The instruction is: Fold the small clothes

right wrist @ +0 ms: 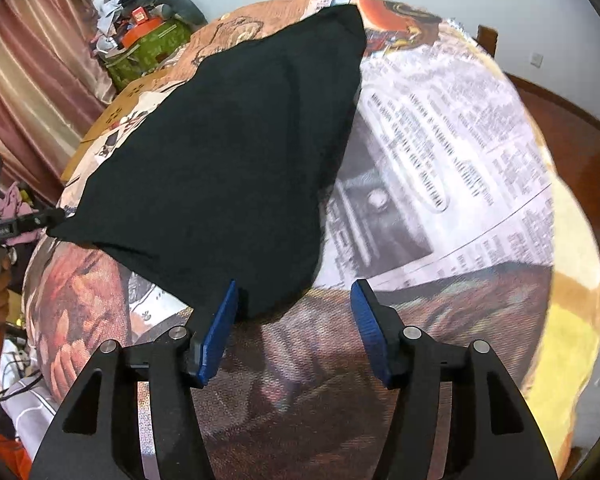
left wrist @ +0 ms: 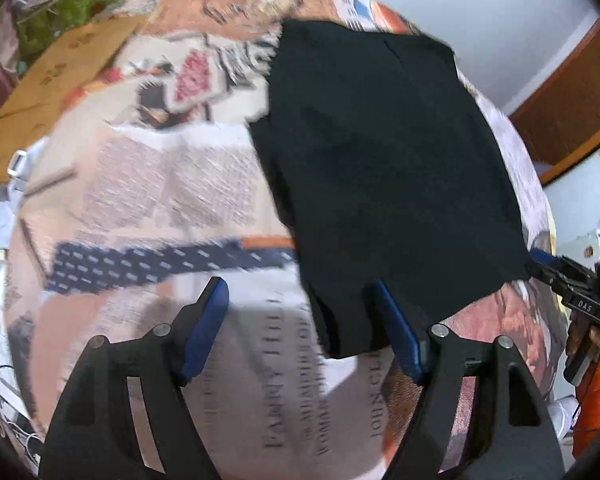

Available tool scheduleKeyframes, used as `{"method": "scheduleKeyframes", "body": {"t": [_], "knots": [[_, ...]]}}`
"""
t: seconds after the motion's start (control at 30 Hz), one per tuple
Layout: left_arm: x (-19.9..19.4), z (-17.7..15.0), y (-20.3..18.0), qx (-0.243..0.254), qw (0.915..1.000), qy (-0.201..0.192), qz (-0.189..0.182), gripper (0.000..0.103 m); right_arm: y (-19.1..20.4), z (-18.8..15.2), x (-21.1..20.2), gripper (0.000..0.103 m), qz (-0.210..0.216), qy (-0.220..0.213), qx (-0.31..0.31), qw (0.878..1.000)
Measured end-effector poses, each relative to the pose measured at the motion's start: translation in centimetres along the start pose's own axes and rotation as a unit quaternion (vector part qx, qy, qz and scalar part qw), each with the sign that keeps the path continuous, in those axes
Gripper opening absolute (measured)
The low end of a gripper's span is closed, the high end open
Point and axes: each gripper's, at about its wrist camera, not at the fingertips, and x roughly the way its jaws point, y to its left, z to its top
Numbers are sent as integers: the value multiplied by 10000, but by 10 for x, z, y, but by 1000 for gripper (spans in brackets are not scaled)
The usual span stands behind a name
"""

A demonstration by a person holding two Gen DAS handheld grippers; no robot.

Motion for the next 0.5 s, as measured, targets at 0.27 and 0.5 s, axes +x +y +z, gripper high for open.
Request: {"method": "scheduleKeyframes", "body": {"t": [0.27, 0.5], "knots": [[9, 1, -11, -99, 9991, -18, -405, 35, 10, 6, 12, 41, 271, 29, -237, 9993], [5, 7, -13, -131, 9985, 46, -522, 9, 14, 8, 12, 10, 372, -26, -329, 9988]]}}
